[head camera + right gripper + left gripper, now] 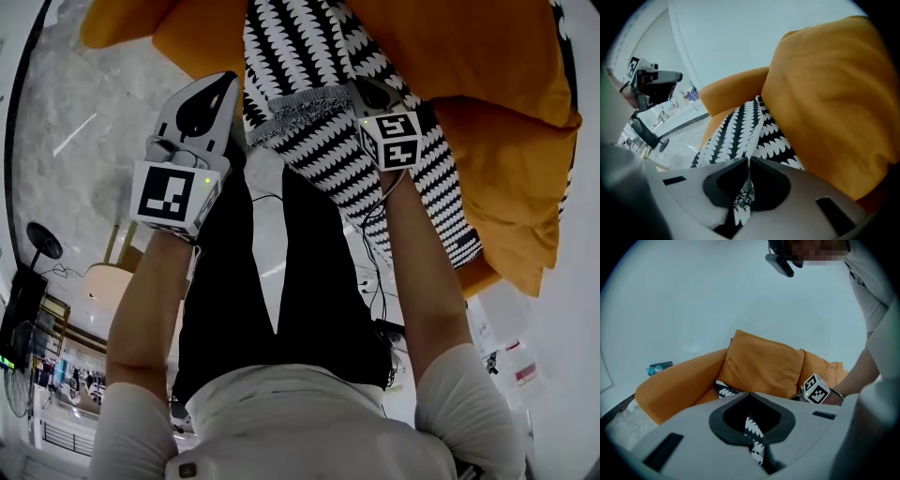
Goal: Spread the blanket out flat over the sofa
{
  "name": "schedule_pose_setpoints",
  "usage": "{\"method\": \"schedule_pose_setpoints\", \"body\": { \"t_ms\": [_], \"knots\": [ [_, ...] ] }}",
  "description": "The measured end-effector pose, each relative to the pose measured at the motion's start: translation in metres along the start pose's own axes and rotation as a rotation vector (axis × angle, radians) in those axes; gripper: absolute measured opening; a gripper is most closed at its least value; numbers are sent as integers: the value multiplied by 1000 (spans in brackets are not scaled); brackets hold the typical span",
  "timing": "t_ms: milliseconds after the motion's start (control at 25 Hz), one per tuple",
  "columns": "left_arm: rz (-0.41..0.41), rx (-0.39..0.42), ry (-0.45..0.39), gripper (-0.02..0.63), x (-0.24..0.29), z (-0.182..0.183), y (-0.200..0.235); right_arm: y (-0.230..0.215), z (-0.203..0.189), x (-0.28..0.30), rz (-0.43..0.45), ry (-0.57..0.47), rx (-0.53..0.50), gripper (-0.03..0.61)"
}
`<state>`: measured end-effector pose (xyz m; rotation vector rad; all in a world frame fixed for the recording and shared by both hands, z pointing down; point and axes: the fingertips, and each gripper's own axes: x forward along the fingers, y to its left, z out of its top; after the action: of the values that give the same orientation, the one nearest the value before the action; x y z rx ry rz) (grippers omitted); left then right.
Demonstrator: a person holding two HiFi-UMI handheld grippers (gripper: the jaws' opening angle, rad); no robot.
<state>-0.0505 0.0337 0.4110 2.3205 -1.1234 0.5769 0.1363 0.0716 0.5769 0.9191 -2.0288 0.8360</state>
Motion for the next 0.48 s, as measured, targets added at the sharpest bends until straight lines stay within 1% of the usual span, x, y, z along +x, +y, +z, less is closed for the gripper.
{"method": "schedule_pose_setpoints", "body": {
  "t_ms": [120, 320, 480],
  "knots": [
    [36, -13, -8, 9, -18, 6, 11, 19, 21, -10, 21, -17, -18, 35],
    [101, -44, -25, 9, -58, 19, 10, 47, 57, -45, 45, -66, -49, 35],
    [181, -83, -45, 9, -92, 22, 31, 85, 88, -52, 91, -87, -99, 35]
  ]
}}
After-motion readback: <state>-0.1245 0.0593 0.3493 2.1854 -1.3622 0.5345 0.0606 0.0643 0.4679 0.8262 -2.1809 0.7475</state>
